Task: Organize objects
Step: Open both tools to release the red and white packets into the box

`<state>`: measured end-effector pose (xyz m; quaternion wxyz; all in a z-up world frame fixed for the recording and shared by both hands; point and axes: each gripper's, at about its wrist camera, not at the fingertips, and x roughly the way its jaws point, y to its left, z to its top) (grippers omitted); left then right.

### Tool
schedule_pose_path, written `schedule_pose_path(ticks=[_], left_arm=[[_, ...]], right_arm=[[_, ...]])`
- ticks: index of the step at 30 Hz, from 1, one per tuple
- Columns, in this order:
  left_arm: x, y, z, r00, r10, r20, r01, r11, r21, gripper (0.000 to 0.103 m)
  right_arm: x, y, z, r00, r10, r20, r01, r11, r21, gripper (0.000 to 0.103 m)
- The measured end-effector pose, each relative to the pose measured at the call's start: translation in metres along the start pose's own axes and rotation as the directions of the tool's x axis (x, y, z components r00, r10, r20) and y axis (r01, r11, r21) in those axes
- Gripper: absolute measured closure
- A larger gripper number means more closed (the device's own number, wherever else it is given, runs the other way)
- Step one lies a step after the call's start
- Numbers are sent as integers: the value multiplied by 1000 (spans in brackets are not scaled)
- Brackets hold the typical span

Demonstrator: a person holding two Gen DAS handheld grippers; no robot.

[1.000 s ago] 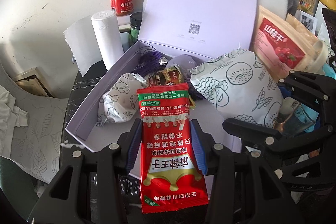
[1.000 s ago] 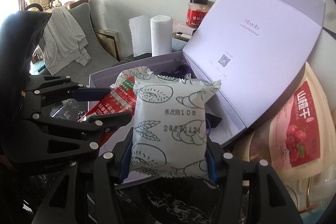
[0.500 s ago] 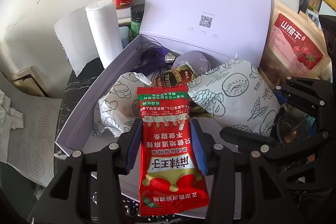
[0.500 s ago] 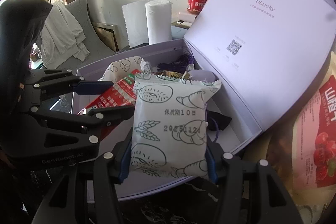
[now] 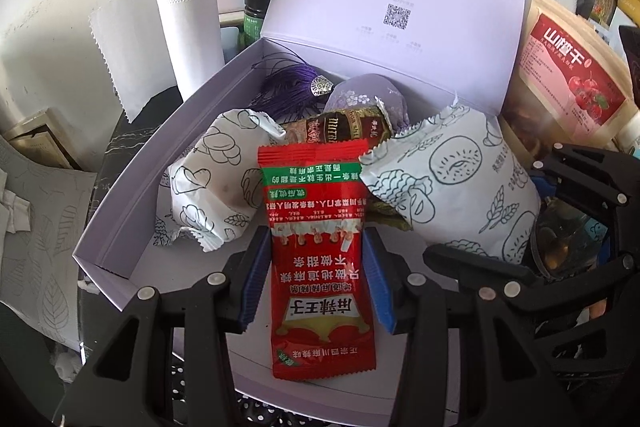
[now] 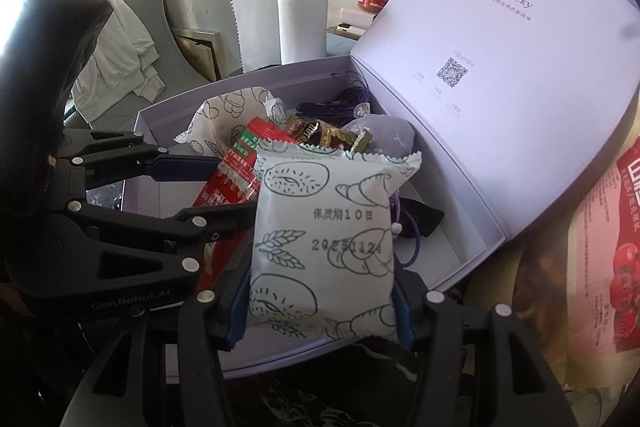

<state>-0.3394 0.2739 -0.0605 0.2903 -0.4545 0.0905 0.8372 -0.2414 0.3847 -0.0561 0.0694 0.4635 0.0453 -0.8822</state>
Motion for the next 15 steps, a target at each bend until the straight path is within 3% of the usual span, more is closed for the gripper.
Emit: schedule_pose_path(ticks=[15], left_arm=[[-12, 5, -5, 999, -16, 39, 17, 1000, -24, 59]], right_arm=[[-8, 11, 3, 1000, 12, 9, -11, 1000, -23, 44]])
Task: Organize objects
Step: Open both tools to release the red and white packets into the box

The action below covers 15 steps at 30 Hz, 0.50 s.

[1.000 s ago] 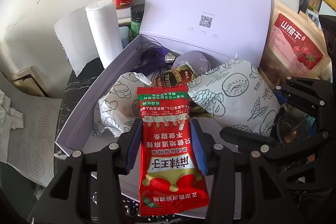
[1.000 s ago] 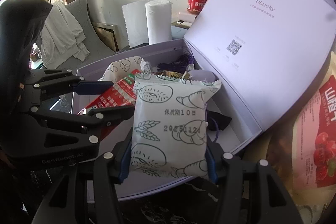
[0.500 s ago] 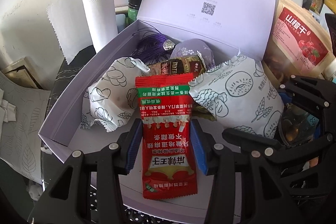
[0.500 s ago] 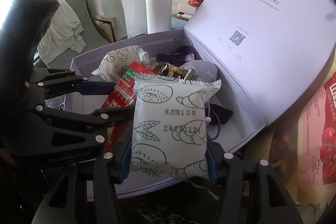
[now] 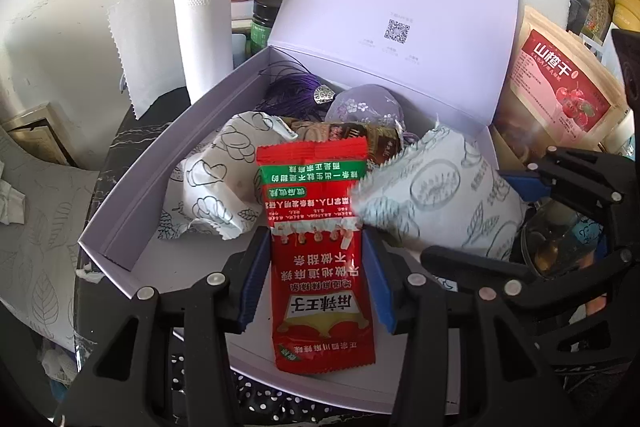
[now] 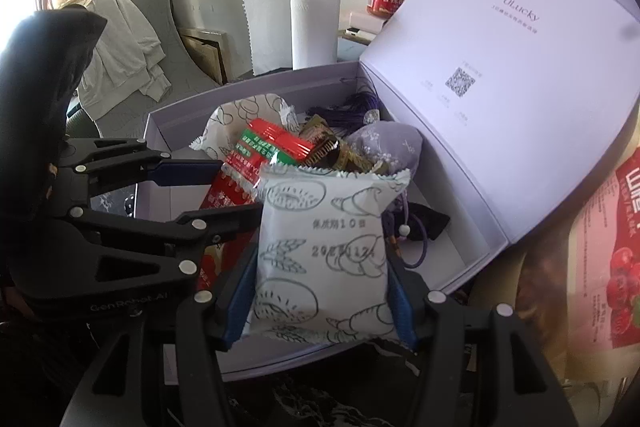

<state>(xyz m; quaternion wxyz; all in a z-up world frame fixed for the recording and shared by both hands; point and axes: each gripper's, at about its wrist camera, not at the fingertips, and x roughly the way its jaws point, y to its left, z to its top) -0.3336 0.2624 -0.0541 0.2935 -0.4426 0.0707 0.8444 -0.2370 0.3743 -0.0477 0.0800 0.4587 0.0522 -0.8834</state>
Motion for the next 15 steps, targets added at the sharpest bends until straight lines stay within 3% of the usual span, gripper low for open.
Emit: schedule_pose_path(ticks=[15], left_arm=[[-27, -3, -11, 999, 37, 35, -37, 999, 1, 59]], right_arm=[[-25, 2, 3, 997, -58, 43, 58, 998, -2, 40]])
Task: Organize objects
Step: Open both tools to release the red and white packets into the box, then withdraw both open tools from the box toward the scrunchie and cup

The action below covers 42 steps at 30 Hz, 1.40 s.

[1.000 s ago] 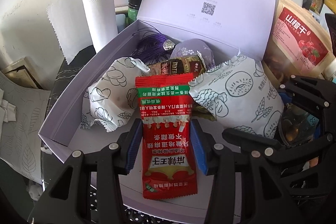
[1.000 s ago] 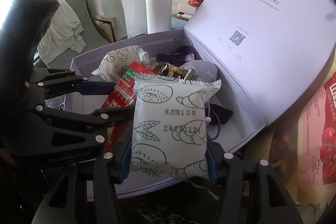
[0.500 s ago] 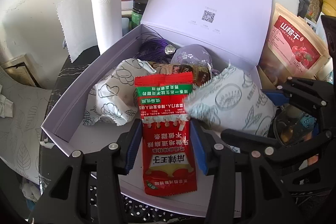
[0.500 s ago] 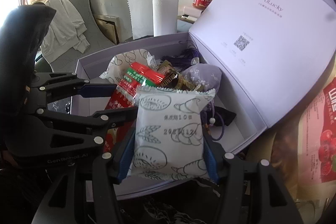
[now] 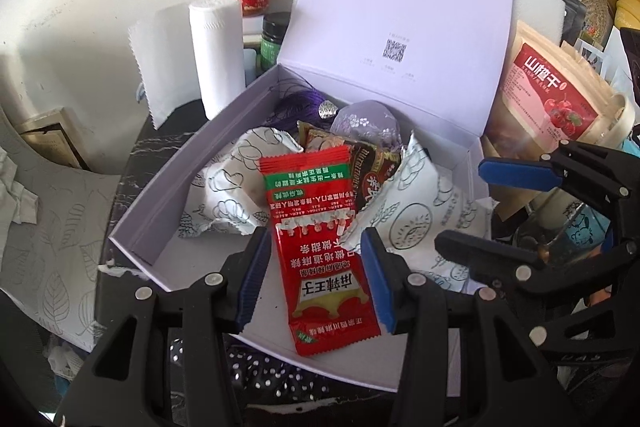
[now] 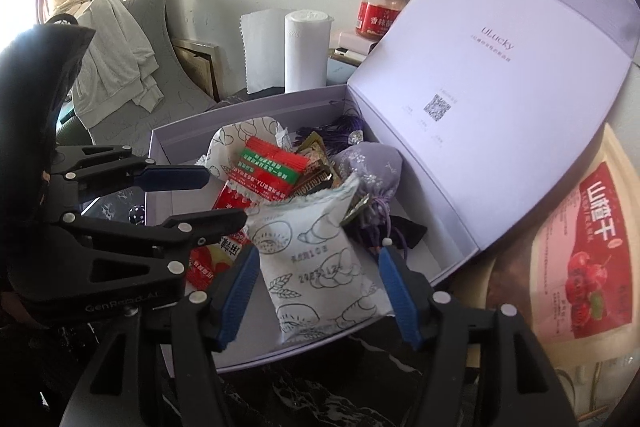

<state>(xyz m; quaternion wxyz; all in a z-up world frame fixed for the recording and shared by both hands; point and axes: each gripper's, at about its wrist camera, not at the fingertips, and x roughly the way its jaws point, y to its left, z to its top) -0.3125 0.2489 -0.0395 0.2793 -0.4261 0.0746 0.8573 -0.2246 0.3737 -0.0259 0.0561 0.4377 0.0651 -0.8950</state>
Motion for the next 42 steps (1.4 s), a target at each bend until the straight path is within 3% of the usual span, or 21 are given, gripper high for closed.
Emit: schedule_pose_path(ticks=[16, 22, 42], left_arm=[[-77, -13, -1, 994, 82, 66, -83, 997, 9, 55], [-111, -21, -8, 989, 107, 104, -108, 994, 10, 41], [-215, -20, -66, 957, 233, 171, -228, 972, -48, 28]], right_arm=[[-63, 10, 3, 995, -32, 92, 33, 999, -14, 40], [-93, 17, -2, 991, -35, 131, 38, 999, -19, 40], [-168, 62, -34, 973, 6, 231, 11, 997, -71, 40]])
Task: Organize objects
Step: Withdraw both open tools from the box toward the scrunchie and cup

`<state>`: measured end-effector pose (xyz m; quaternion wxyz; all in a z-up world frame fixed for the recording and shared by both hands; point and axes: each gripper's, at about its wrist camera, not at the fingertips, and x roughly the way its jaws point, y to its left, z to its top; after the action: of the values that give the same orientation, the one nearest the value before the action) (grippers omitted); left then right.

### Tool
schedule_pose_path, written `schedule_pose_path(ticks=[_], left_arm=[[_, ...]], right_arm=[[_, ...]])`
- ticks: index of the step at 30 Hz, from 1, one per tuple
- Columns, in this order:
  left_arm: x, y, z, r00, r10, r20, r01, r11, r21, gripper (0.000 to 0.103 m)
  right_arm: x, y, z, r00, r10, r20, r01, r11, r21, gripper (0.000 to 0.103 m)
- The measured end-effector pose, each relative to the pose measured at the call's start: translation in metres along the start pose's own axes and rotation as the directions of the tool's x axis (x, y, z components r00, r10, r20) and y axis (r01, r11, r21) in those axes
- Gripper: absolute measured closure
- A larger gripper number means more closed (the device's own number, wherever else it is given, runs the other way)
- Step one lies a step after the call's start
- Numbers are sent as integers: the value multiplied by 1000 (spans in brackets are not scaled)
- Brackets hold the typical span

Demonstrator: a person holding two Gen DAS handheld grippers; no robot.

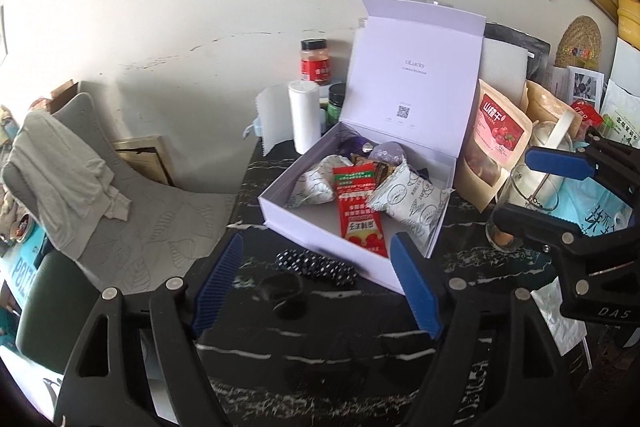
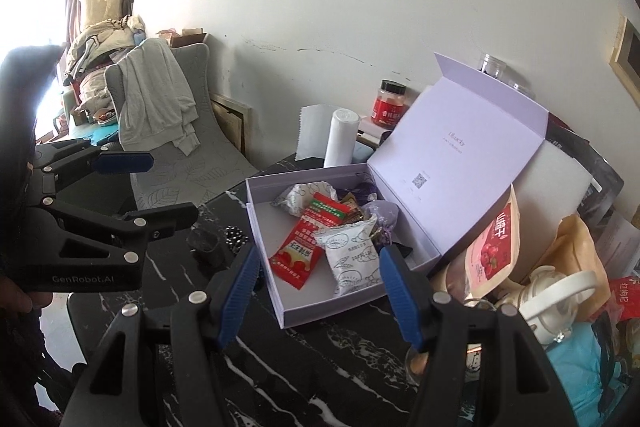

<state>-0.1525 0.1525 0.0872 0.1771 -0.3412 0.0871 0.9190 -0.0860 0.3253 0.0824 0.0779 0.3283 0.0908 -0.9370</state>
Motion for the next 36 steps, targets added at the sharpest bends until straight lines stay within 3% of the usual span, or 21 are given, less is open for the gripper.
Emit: schedule_pose_path(ticks=[15, 33, 36], left_arm=[[-24, 30, -47, 996, 75, -50, -78, 995, -56, 26], [14, 56, -82, 989, 53, -138, -67, 992, -103, 26], [28, 58, -84, 988, 30, -152, -48, 993, -111, 26]], right_arm=[[1, 42, -21, 994, 106, -20, -107, 994, -31, 40], [58, 75, -46, 969, 221, -114, -225, 974, -30, 40], [70, 77, -49, 966, 224, -130, -230, 973, -33, 47]])
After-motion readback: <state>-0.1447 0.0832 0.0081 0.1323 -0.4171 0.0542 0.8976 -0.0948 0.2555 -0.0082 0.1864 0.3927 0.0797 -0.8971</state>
